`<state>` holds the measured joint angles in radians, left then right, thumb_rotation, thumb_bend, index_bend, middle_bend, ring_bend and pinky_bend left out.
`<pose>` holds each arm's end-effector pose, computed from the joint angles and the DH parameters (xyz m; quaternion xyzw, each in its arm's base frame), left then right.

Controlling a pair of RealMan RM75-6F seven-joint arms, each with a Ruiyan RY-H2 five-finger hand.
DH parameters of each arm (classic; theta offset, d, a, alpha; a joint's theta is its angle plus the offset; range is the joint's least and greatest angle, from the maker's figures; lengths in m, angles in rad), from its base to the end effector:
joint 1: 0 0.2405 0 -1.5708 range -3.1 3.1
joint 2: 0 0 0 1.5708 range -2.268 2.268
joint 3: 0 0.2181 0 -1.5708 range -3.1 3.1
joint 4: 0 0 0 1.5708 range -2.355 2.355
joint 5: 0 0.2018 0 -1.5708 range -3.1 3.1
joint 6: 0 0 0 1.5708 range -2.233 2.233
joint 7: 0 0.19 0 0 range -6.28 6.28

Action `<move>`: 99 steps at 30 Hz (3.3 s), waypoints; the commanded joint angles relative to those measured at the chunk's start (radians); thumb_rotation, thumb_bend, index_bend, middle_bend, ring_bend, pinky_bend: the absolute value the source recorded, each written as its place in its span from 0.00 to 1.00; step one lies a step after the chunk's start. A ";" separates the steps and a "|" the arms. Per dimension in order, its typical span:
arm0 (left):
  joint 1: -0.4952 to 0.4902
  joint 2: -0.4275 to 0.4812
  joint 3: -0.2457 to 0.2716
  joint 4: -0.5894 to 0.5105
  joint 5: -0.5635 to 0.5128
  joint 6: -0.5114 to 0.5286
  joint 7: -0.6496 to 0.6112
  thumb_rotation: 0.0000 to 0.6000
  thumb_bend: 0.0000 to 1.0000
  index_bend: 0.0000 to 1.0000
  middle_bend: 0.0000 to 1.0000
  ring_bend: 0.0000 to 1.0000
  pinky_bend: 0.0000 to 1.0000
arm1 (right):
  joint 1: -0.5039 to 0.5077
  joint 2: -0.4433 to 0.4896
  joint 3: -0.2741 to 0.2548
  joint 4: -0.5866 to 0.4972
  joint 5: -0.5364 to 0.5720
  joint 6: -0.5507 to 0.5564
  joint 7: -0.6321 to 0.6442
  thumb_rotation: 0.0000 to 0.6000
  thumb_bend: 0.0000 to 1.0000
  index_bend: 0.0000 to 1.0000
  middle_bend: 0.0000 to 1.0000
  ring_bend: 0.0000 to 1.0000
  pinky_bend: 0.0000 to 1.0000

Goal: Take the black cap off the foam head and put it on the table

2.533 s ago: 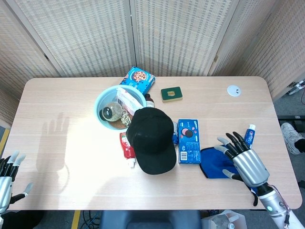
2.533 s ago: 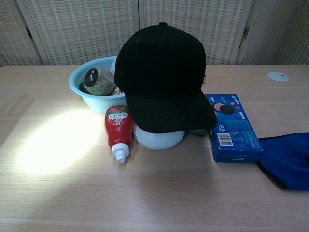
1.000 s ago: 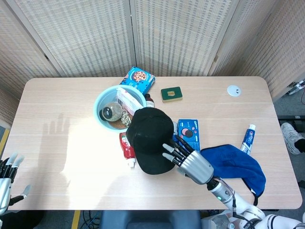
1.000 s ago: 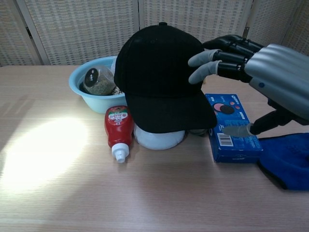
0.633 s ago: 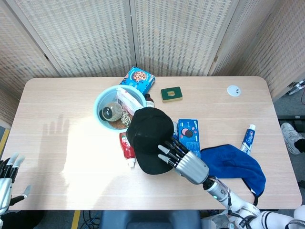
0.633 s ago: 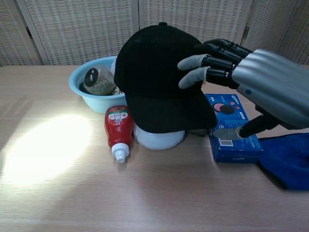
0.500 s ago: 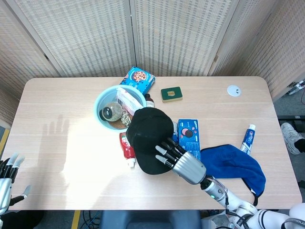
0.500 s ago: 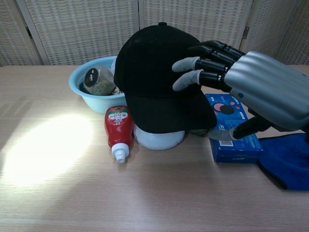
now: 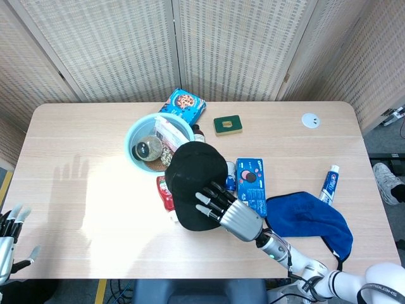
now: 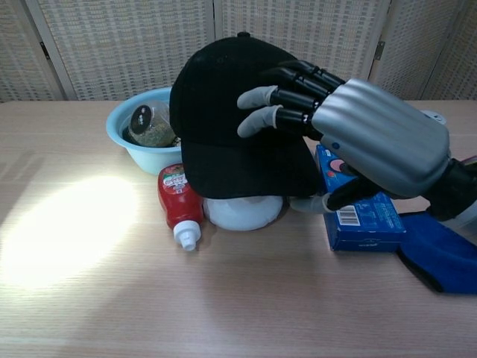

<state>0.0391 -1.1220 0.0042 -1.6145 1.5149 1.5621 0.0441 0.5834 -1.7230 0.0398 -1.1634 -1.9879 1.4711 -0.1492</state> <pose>-0.2939 0.1775 0.1516 -0.5771 -0.4024 -0.3489 0.6192 -0.0652 -0.2611 -0.0185 0.7579 -0.0810 0.5655 0.3149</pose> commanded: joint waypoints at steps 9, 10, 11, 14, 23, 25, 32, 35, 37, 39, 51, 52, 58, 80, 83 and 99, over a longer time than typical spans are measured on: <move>-0.002 -0.007 0.001 0.014 0.001 -0.006 -0.011 1.00 0.25 0.00 0.00 0.00 0.00 | 0.023 -0.024 -0.003 0.054 -0.017 0.067 0.022 1.00 0.23 0.33 0.21 0.01 0.00; -0.003 -0.007 0.001 0.014 0.001 -0.006 -0.011 1.00 0.25 0.00 0.00 0.00 0.00 | 0.026 -0.025 -0.004 0.057 -0.016 0.069 0.021 1.00 0.24 0.34 0.21 0.02 0.00; -0.003 -0.008 0.000 0.015 0.001 -0.007 -0.011 1.00 0.25 0.00 0.00 0.00 0.00 | 0.028 -0.026 -0.005 0.060 -0.016 0.070 0.022 1.00 0.25 0.35 0.21 0.02 0.00; -0.003 -0.009 0.000 0.016 -0.001 -0.007 -0.012 1.00 0.25 0.00 0.00 0.00 0.00 | 0.034 -0.028 -0.006 0.065 -0.016 0.076 0.025 1.00 0.29 0.38 0.22 0.03 0.00; -0.002 -0.010 -0.001 0.017 -0.002 -0.006 -0.010 1.00 0.25 0.00 0.00 0.00 0.00 | 0.051 -0.032 -0.011 0.071 -0.013 0.093 0.041 1.00 0.43 0.53 0.26 0.06 0.00; -0.002 -0.010 -0.001 0.017 -0.002 -0.007 -0.011 1.00 0.25 0.00 0.00 0.00 0.00 | 0.053 -0.031 -0.013 0.070 -0.011 0.093 0.041 1.00 0.45 0.56 0.27 0.06 0.00; -0.002 -0.009 -0.001 0.017 -0.001 -0.006 -0.011 1.00 0.25 0.00 0.00 0.00 0.00 | 0.059 -0.030 -0.019 0.078 -0.008 0.104 0.053 1.00 0.55 0.69 0.32 0.09 0.00; -0.003 -0.009 -0.002 0.015 0.000 -0.006 -0.010 1.00 0.25 0.00 0.00 0.00 0.00 | 0.063 -0.031 -0.018 0.083 -0.006 0.111 0.061 1.00 0.57 0.74 0.34 0.10 0.00; -0.004 -0.009 -0.002 0.013 0.001 -0.006 -0.008 1.00 0.25 0.00 0.00 0.00 0.00 | 0.067 -0.034 -0.014 0.086 -0.005 0.122 0.066 1.00 0.58 0.77 0.35 0.11 0.00; -0.006 -0.008 -0.002 0.011 0.001 -0.007 -0.005 1.00 0.25 0.00 0.00 0.00 0.00 | 0.070 -0.039 -0.008 0.089 -0.002 0.131 0.073 1.00 0.59 0.80 0.37 0.12 0.00; -0.006 -0.005 -0.003 0.008 0.001 -0.006 -0.005 1.00 0.25 0.00 0.00 0.00 0.00 | 0.087 -0.049 0.018 0.096 0.016 0.170 0.106 1.00 0.61 0.98 0.49 0.21 0.00; -0.006 -0.005 -0.003 0.009 0.001 -0.007 -0.005 1.00 0.25 0.00 0.00 0.00 0.00 | 0.089 -0.048 0.023 0.095 0.019 0.172 0.107 1.00 0.61 0.98 0.50 0.22 0.00; -0.010 -0.008 -0.003 0.012 -0.001 -0.013 -0.005 1.00 0.25 0.00 0.00 0.00 0.00 | 0.101 -0.037 0.051 0.077 0.043 0.176 0.113 1.00 0.61 0.98 0.50 0.22 0.00; -0.010 -0.012 0.000 0.017 0.003 -0.014 -0.005 1.00 0.25 0.00 0.00 0.00 0.00 | 0.168 0.008 0.159 -0.006 0.114 0.153 0.084 1.00 0.61 0.98 0.51 0.23 0.00; -0.010 -0.013 0.001 0.016 0.003 -0.015 -0.004 1.00 0.25 0.00 0.00 0.00 0.00 | 0.184 0.008 0.179 -0.003 0.127 0.143 0.078 1.00 0.61 0.98 0.51 0.23 0.00; -0.011 -0.014 0.001 0.021 0.000 -0.018 -0.009 1.00 0.25 0.00 0.00 0.00 0.00 | 0.270 0.010 0.286 0.037 0.209 0.098 0.021 1.00 0.61 0.98 0.51 0.23 0.00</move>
<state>0.0281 -1.1355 0.0054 -1.5938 1.5154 1.5437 0.0349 0.8466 -1.7141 0.3179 -1.1335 -1.7873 1.5736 -0.1235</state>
